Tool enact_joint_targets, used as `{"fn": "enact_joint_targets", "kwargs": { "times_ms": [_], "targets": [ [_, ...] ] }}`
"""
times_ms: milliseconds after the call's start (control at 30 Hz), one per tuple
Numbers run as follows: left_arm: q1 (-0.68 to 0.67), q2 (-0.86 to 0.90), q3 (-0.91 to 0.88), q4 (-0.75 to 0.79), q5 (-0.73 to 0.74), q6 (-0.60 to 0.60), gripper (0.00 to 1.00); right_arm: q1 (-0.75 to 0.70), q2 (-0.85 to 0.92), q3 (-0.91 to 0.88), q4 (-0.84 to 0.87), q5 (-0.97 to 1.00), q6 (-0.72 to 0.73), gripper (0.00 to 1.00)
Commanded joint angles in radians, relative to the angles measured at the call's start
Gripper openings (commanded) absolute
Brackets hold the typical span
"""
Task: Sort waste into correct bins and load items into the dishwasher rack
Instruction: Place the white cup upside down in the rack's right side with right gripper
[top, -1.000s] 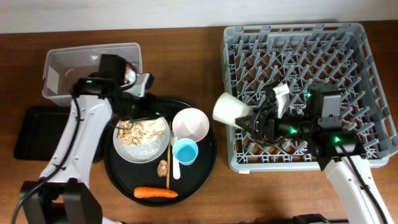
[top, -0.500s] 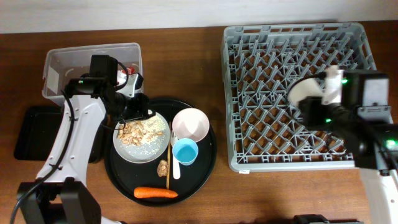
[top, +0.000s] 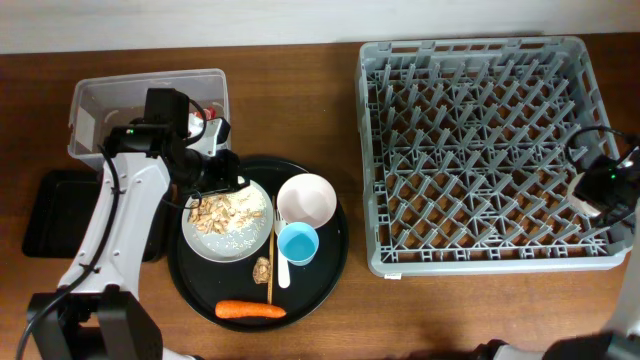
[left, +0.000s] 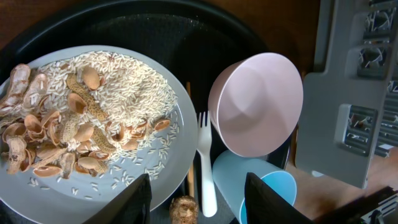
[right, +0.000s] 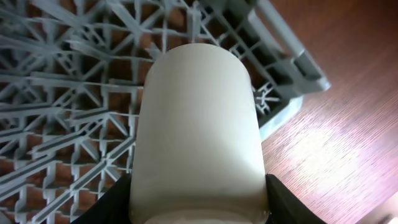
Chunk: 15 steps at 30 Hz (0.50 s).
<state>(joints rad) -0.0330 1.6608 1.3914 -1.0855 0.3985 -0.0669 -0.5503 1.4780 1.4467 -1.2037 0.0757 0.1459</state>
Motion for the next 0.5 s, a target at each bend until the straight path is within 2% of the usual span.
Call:
{"fn": "enact_joint_targets", "kwargs": {
  "times_ms": [0,333,367,400,433,467],
  "targets": [
    [0.003,-0.001,0.001,-0.008,-0.006,0.016,0.48,-0.008,0.070,0.014,-0.001,-0.039,0.017,0.04],
    [0.003,-0.001,0.001,-0.009,-0.006,0.016,0.48,-0.007,0.180,0.014,0.030,-0.042,0.017,0.06],
    [0.003,-0.001,0.001,-0.009,-0.006,0.016,0.48,-0.007,0.183,0.014,0.031,-0.041,0.017,0.11],
    [0.003,-0.001,0.001,-0.009,-0.006,0.016,0.48,-0.007,0.185,0.013,0.032,-0.042,0.017,0.25],
    [0.003,-0.001,0.001,-0.009,-0.006,0.016,0.48,-0.007,0.185,0.013,0.032,-0.042,0.017,0.54],
    [0.003,-0.001,0.001,-0.009,-0.006,0.016,0.48,-0.007,0.185,0.013,0.034,-0.042,0.017,0.75]
  ]
}}
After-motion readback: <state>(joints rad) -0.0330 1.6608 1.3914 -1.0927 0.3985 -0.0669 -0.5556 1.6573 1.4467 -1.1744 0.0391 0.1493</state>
